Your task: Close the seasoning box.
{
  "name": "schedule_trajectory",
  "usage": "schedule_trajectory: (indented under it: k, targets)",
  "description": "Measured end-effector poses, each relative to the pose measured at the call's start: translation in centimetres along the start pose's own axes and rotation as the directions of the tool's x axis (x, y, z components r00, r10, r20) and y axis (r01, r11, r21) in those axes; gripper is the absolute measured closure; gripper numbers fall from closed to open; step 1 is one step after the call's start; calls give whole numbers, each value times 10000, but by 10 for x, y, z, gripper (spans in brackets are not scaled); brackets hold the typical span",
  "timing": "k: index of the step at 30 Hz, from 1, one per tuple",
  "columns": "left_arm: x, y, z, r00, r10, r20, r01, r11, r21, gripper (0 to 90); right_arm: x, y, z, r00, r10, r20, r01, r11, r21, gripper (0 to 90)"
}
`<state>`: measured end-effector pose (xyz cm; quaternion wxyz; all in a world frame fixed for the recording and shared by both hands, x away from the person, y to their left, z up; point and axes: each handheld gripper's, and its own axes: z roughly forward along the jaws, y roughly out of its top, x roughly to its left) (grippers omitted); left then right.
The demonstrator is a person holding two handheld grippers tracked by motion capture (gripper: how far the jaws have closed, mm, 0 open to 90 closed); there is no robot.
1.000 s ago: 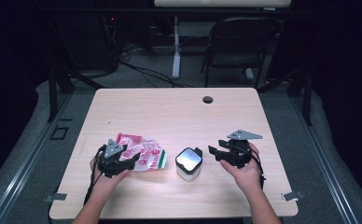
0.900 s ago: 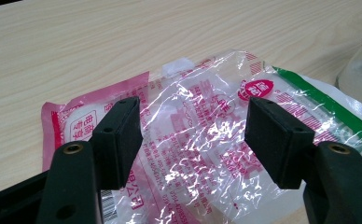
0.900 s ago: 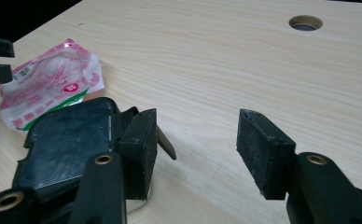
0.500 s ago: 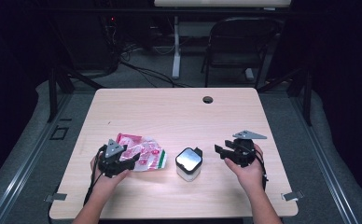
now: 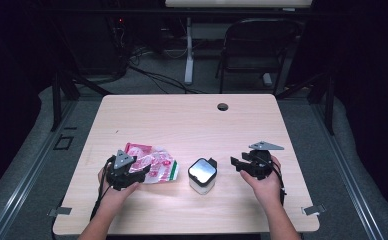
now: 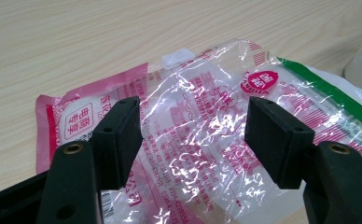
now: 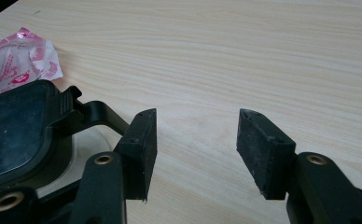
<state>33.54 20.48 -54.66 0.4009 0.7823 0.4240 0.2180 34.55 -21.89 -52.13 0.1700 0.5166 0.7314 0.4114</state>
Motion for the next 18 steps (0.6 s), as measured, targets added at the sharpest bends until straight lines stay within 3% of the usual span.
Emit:
schedule_trajectory:
  k: [18]
  targets:
    - [0, 0, 1, 10000, 21, -1, -21, 10000, -3, 365, 1, 0, 1, 10000, -51, 6, 51, 10000, 69, 476]
